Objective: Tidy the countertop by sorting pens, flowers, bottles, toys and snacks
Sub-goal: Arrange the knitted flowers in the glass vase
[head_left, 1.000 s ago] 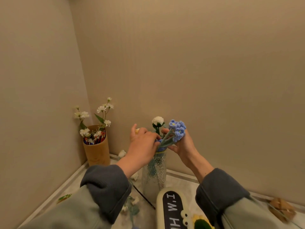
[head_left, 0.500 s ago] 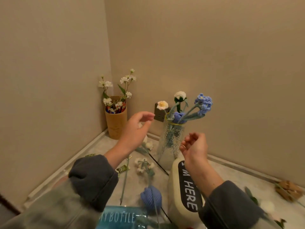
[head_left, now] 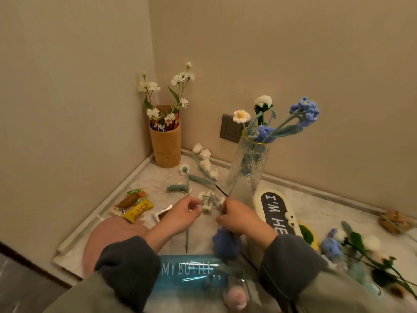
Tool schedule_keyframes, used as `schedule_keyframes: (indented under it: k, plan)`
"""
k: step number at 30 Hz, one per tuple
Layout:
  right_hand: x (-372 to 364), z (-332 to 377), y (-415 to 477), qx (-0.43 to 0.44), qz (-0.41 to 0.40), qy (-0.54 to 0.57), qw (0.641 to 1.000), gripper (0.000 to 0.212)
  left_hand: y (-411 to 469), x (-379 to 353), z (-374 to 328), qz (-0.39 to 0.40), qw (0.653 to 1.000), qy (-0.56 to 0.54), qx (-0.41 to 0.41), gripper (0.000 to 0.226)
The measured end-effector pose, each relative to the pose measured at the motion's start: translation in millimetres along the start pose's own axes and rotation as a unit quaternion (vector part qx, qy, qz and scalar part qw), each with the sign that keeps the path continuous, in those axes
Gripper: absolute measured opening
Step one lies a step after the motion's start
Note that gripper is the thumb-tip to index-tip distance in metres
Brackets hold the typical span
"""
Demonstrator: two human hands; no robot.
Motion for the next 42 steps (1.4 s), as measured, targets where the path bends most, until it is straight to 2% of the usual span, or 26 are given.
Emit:
schedule_keyframes:
  k: [4, 9, 16, 21, 23, 25, 27, 31, 33, 36, 40, 42]
  plan:
    - [-3, -1, 4, -0.011, -0.039, -0.021, 0.999, 0.016, 8, 5, 22, 0.0, 0.996, 0.082, 0.025, 0.042]
    - [6, -4, 2, -0.03, -0.052, -0.001, 0.998, 0.009, 20, 13, 36, 0.017, 0.991, 0.117, 0.057, 0.052]
    - [7, -2, 3, -0.053, -0.039, 0.003, 0.998, 0.016, 43, 18, 27, 0.025, 0.976, 0.21, 0.053, 0.044]
    - [24, -3, 2, -0.075, -0.081, 0.09, 0.99, 0.017, 58, 15, 30, 0.014, 0.967, 0.247, 0.064, 0.073]
    - [34, -2, 0, -0.078, -0.101, 0.123, 0.984, 0.019, 59, 12, 29, 0.014, 0.966, 0.249, 0.069, 0.075]
    - [42, -1, -2, -0.077, -0.12, 0.146, 0.979, 0.021, 63, 10, 34, 0.022, 0.972, 0.218, 0.085, 0.078]
    - [48, -2, -4, -0.076, -0.139, 0.163, 0.974, 0.023, 67, 8, 44, 0.027, 0.983, 0.139, 0.115, 0.078]
    - [63, -1, -6, -0.065, -0.185, 0.207, 0.958, 0.023, 50, 10, 20, 0.031, 0.993, -0.017, 0.113, 0.035]
    - [72, 2, -8, -0.052, -0.205, 0.229, 0.95, 0.023, 43, 16, -5, 0.017, 0.995, -0.062, 0.073, 0.024]
    - [93, 4, -15, -0.032, -0.242, 0.265, 0.933, 0.02, 33, 26, -49, 0.0, 0.992, -0.123, -0.002, 0.021]
    - [130, 2, -38, 0.002, -0.29, 0.309, 0.906, 0.016, 9, 35, -106, -0.027, 0.985, -0.148, -0.084, 0.006]
    - [147, 4, -50, 0.022, -0.315, 0.323, 0.892, 0.015, -1, 36, -127, -0.035, 0.981, -0.148, -0.119, 0.005]
Point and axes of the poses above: each hand's wrist, its own y-axis towards the middle knuckle, its own x-axis out of the back of the hand, z = x × y, the point moved 10 cm from there along y, towards the middle knuckle, and after that the axes turned 15 degrees about -y, right-handed, at the moved point
